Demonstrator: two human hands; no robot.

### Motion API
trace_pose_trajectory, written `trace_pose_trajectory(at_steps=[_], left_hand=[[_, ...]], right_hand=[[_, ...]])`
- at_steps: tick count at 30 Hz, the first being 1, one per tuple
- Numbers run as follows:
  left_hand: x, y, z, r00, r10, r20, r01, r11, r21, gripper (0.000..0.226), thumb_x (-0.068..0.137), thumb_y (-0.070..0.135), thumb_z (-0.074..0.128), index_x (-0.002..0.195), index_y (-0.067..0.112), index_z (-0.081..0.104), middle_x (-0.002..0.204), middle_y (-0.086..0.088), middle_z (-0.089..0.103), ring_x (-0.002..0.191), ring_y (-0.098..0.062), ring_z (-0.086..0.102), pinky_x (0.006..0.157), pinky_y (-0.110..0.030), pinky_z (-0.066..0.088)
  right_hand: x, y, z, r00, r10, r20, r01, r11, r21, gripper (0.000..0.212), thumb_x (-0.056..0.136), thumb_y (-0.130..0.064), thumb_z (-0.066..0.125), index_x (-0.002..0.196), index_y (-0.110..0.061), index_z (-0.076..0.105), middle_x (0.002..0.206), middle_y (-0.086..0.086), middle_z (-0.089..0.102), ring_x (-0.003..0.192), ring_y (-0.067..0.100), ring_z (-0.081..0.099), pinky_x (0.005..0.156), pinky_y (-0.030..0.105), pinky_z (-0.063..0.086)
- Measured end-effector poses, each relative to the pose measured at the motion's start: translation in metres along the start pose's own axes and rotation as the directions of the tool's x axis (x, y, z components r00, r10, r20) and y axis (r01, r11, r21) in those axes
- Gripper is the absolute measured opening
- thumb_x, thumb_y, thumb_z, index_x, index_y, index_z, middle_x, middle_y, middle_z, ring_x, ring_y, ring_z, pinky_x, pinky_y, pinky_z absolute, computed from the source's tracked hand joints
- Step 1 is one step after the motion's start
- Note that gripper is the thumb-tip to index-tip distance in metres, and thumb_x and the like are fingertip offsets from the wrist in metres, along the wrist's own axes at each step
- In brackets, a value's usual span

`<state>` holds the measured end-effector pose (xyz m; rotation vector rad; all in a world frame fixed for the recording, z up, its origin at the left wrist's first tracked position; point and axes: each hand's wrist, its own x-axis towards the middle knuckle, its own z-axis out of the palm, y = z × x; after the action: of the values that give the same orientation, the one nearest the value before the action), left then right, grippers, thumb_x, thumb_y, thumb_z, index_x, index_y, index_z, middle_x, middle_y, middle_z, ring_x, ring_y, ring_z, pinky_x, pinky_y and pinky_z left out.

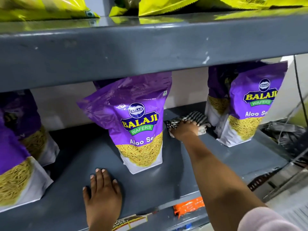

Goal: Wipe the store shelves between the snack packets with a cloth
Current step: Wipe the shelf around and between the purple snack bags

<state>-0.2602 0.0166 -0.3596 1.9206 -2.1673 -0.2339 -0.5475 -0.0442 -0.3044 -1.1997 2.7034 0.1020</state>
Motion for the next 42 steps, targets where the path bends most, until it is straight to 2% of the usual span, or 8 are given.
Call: trace_pose_trajectory(at_steps=[11,15,20,24,27,34,38,42], left_hand=[[-0.006,0.001,-0.006,1.000,-0.020,-0.005,0.019,0.999,-0.041,0.068,0.080,0.034,0.017,0.137,0.001,0.033,0.149,-0.017,0.030,0.138,-0.034,0.024,0.110,-0.054,0.015],[-0.005,0.001,-0.007,0.999,-0.033,0.037,0.035,0.999,-0.036,0.052,0.094,0.026,0.027,0.141,0.004,0.024,0.153,-0.013,0.021,0.141,-0.029,0.016,0.112,-0.050,0.012],[-0.003,-0.001,-0.006,0.998,-0.047,0.047,0.048,0.999,-0.025,0.051,0.095,0.027,0.026,0.142,0.006,0.023,0.154,-0.012,0.019,0.141,-0.028,0.014,0.113,-0.049,0.012],[-0.002,-0.001,-0.004,0.996,-0.056,0.066,0.058,0.998,-0.034,0.050,0.095,0.024,0.028,0.141,0.005,0.026,0.153,-0.013,0.022,0.140,-0.029,0.017,0.112,-0.050,0.013],[-0.001,-0.003,-0.003,0.998,-0.044,0.053,0.046,0.998,-0.031,0.049,0.095,0.024,0.027,0.140,0.005,0.026,0.153,-0.014,0.022,0.140,-0.030,0.018,0.112,-0.052,0.014],[-0.004,-0.002,-0.005,1.000,-0.016,0.014,0.016,1.000,-0.013,0.069,0.080,0.037,0.016,0.136,0.001,0.035,0.149,-0.018,0.030,0.136,-0.035,0.025,0.108,-0.054,0.018],[-0.005,-0.002,-0.007,0.999,-0.029,0.045,0.029,0.999,-0.013,0.049,0.095,0.025,0.029,0.139,0.002,0.030,0.151,-0.016,0.026,0.138,-0.033,0.020,0.110,-0.053,0.015],[-0.006,0.000,-0.010,0.998,-0.037,0.053,0.039,0.999,-0.024,0.048,0.096,0.021,0.032,0.139,0.001,0.029,0.151,-0.017,0.025,0.139,-0.033,0.019,0.110,-0.052,0.015]], right_hand=[[-0.134,0.049,0.022,0.993,0.021,-0.113,-0.011,0.996,0.088,0.034,0.090,-0.016,0.045,0.121,-0.007,0.054,0.128,0.018,0.052,0.112,0.035,0.055,0.088,0.036,0.050],[-0.147,0.056,0.002,0.959,0.064,-0.276,-0.041,0.995,0.088,0.037,0.048,-0.024,0.085,0.076,-0.006,0.070,0.077,0.018,0.070,0.065,0.037,0.067,0.052,0.037,0.055],[-0.144,0.033,-0.001,0.944,-0.262,0.203,0.246,0.964,0.103,0.054,0.085,-0.045,0.052,0.130,-0.016,0.048,0.141,0.011,0.045,0.131,0.035,0.035,0.105,0.048,0.029],[-0.143,0.024,0.015,0.983,-0.175,0.059,0.141,0.918,0.371,0.072,0.089,-0.056,0.037,0.147,-0.020,0.015,0.159,0.008,0.004,0.146,0.031,-0.001,0.116,0.052,0.007],[-0.147,0.021,0.045,0.981,-0.189,0.038,0.169,0.938,0.303,0.084,0.088,-0.063,0.031,0.149,-0.017,-0.003,0.159,0.010,-0.009,0.146,0.030,-0.011,0.117,0.050,-0.006],[-0.160,0.088,0.069,0.974,-0.137,-0.179,0.181,0.950,0.254,0.103,0.066,-0.077,-0.016,0.144,-0.023,0.026,0.157,0.002,0.023,0.144,0.023,0.020,0.119,0.043,0.013],[-0.171,0.145,0.076,0.966,-0.008,-0.257,0.065,0.975,0.214,0.050,0.085,-0.051,0.041,0.109,-0.016,0.067,0.111,0.008,0.073,0.100,0.028,0.070,0.082,0.043,0.057],[-0.190,0.214,0.074,0.921,0.347,-0.178,-0.219,0.837,0.502,0.030,0.093,-0.031,0.051,0.110,-0.009,0.061,0.102,0.025,0.069,0.081,0.035,0.065,0.066,0.038,0.050]])
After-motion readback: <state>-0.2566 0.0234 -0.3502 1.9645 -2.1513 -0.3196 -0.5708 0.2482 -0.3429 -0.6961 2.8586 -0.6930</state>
